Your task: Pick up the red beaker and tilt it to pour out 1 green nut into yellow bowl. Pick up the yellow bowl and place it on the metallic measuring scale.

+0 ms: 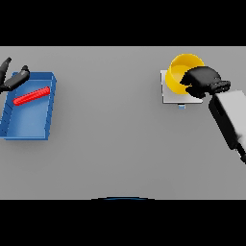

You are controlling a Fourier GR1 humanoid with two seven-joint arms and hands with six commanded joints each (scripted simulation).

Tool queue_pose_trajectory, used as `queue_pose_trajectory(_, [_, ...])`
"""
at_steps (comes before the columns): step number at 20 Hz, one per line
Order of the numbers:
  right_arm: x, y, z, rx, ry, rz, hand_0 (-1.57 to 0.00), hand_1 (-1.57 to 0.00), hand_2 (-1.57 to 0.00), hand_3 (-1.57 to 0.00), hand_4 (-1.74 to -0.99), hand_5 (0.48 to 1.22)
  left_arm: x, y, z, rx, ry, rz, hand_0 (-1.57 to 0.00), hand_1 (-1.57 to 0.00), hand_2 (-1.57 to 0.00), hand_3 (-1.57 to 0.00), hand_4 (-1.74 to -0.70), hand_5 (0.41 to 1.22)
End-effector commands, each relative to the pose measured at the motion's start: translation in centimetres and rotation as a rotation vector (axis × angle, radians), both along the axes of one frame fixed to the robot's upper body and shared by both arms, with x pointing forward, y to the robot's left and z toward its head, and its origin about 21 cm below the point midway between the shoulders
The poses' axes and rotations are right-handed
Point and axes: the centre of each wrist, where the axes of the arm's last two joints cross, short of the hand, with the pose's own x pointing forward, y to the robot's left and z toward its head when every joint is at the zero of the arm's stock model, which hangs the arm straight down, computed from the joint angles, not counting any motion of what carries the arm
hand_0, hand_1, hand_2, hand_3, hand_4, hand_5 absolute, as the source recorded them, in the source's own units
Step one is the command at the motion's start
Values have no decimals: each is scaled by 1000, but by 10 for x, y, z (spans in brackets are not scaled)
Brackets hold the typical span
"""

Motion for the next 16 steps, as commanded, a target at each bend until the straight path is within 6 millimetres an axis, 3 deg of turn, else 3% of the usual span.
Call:
queue_pose_trajectory(1, [-1,5,-1,3,7,3,-1571,-1571,-1382,-1417,-1741,1221,-1,-1,-2,-1,2,0,1,1,1,1,-845,788])
queue_pose_trajectory(2, [-1,4,-1,9,6,21,-1571,-1571,-1374,-1448,-1741,1221,0,0,-1,3,9,10,1,1,1,1,-844,783])
queue_pose_trajectory(4, [-1,3,1,6,11,2,-1565,-1496,-1437,-1249,-1741,1221,-1,-1,0,8,5,7,1,1,1,1,-838,779])
queue_pose_trajectory(5, [-1,5,-1,0,18,-2,-1558,-1428,-1343,-1110,-1682,1221,-1,-2,-1,4,9,3,1,1,1,1,-836,775])
queue_pose_trajectory(6, [0,4,1,7,19,-6,-1471,-1285,-1178,-959,-1632,1145,0,-2,-1,3,13,7,1,1,1,1,-837,773])
queue_pose_trajectory(8, [1,0,3,33,43,-45,-1147,-958,-848,-688,-1559,1014,-3,-3,-1,2,5,1,1,1,1,1,-834,771])
queue_pose_trajectory(11, [0,2,3,67,66,-52,-605,-556,-470,-391,-1496,890,-3,-2,-2,-12,5,2,1,1,1,1,-840,764])
queue_pose_trajectory(13, [2,5,2,59,68,-55,-387,-380,-300,-258,-1476,847,-1,-5,-2,-5,11,3,1,1,1,1,-831,754])
queue_pose_trajectory(16, [1,1,1,35,79,-37,-198,-194,-153,-131,-1435,817,-2,-2,-2,-2,5,0,1,1,1,1,-835,752])
